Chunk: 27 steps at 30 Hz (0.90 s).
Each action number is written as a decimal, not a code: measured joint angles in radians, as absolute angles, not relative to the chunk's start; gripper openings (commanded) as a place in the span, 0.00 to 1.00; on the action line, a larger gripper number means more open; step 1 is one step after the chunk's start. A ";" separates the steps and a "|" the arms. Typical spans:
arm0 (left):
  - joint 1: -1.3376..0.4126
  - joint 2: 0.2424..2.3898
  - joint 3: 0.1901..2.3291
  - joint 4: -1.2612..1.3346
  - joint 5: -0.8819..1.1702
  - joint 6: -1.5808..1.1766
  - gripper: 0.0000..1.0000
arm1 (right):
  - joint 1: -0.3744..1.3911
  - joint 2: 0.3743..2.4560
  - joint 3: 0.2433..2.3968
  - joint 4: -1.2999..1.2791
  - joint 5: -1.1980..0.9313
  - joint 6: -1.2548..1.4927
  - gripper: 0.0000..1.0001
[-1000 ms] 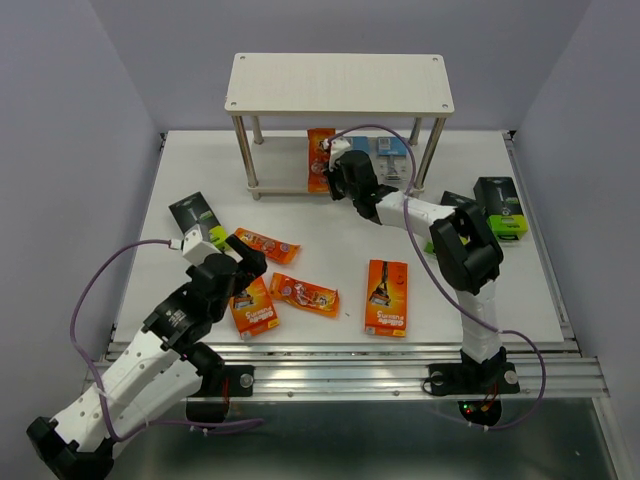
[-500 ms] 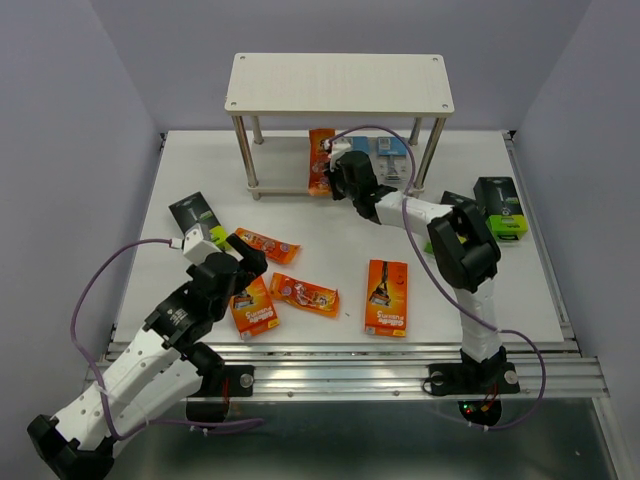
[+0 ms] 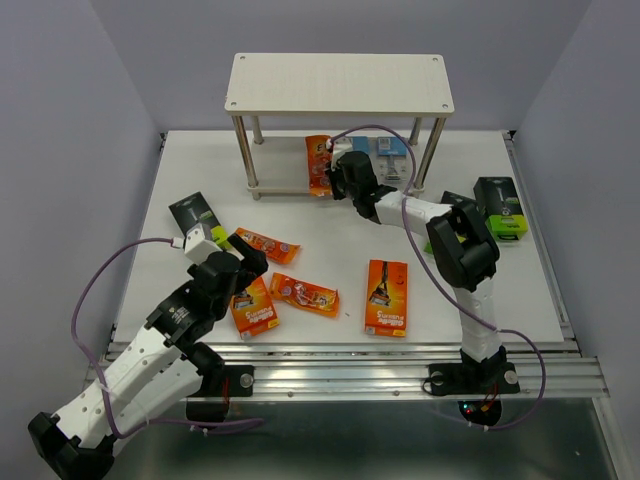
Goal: Place and organize the shaving razors onto the shelf
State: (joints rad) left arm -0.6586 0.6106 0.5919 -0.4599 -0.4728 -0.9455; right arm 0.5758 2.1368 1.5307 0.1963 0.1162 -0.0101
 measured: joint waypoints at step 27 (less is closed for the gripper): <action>-0.659 0.613 0.592 -0.460 -0.483 -0.950 0.99 | 0.576 2.135 1.482 0.303 0.175 0.174 0.07</action>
